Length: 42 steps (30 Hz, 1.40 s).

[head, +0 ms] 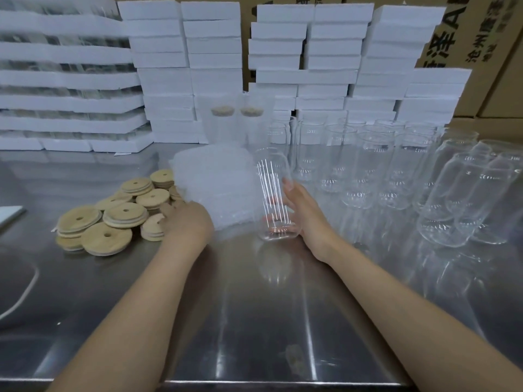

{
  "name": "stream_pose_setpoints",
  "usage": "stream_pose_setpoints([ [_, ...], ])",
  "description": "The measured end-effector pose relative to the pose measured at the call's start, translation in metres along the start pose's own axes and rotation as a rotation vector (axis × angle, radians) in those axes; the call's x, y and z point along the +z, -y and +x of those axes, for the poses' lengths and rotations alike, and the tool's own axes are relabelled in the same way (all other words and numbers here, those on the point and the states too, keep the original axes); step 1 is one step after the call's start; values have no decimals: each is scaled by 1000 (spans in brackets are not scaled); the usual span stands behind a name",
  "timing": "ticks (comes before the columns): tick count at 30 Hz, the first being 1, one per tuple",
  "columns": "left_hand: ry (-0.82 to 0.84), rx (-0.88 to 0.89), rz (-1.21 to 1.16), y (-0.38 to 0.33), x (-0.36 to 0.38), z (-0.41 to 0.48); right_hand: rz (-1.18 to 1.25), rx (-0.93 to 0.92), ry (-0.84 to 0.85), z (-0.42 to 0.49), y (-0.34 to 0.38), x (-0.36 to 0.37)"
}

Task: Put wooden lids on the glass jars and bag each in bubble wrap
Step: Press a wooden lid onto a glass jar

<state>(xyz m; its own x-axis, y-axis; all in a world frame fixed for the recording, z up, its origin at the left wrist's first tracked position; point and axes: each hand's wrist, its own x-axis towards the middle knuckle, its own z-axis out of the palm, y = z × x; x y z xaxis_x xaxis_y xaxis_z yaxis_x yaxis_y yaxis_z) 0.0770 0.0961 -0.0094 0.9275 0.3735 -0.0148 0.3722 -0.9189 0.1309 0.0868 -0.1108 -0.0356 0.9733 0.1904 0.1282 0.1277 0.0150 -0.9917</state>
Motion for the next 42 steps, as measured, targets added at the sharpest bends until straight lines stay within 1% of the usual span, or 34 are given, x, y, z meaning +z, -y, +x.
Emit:
stream_pose_setpoints([
  [4, -40, 66, -22, -5, -2, -6, 41, -17, -18, 1, 0, 0],
  [8, -22, 46, 103, 3, -2, -3, 77, -9, -59, 1, 2, 2],
  [11, 10, 78, 87, 2, 0, -3, 78, -13, -78, 3, 2, 1],
  [16, -123, 75, -43, 4, -8, -5, 100, -23, -87, 4, 3, -2],
  [18, -208, 53, -165, 7, -12, -5, 90, -42, -109, 2, 4, -2],
  [20, -358, 48, -298, 11, -16, -2, 74, -74, -146, 1, 5, -2],
  [22, -580, 65, -450, 14, -21, -1, 72, -123, -195, 1, 6, -2],
  [24, -813, 80, -680, 14, -28, 0, 39, -194, -217, 1, 7, -1],
  [25, -886, 101, -807, 11, -31, 1, 8, -229, -215, 0, 7, -1],
  [26, -892, 139, -948, 8, -33, 1, -22, -262, -205, -1, 8, -1],
  [27, -817, 186, -1123, 4, -34, 2, -50, -291, -189, -3, 9, -2],
  [29, -523, 263, -1573, -7, -36, 0, -103, -330, -141, -4, 9, -2],
  [30, -393, 295, -1756, -13, -38, -3, -128, -340, -112, -5, 9, -2],
  [31, -325, 316, -1854, -19, -39, -8, -150, -350, -84, -6, 9, -1],
  [34, -278, 388, -1989, -36, -45, -23, -225, -393, -24, -10, 8, 5],
  [35, -266, 435, -2003, -38, -46, -28, -253, -405, -12, -12, 7, 6],
  [36, -282, 513, -1968, -39, -47, -31, -273, -414, -5, -13, 7, 7],
  [39, -384, 749, -1635, -36, -42, -33, -310, -426, -17, -13, 7, 6],
  [40, -384, 779, -1532, -35, -41, -34, -320, -428, -23, -13, 7, 6],
  [42, -365, 813, -1422, -36, -38, -37, -315, -425, -31, -12, 6, 6],
])
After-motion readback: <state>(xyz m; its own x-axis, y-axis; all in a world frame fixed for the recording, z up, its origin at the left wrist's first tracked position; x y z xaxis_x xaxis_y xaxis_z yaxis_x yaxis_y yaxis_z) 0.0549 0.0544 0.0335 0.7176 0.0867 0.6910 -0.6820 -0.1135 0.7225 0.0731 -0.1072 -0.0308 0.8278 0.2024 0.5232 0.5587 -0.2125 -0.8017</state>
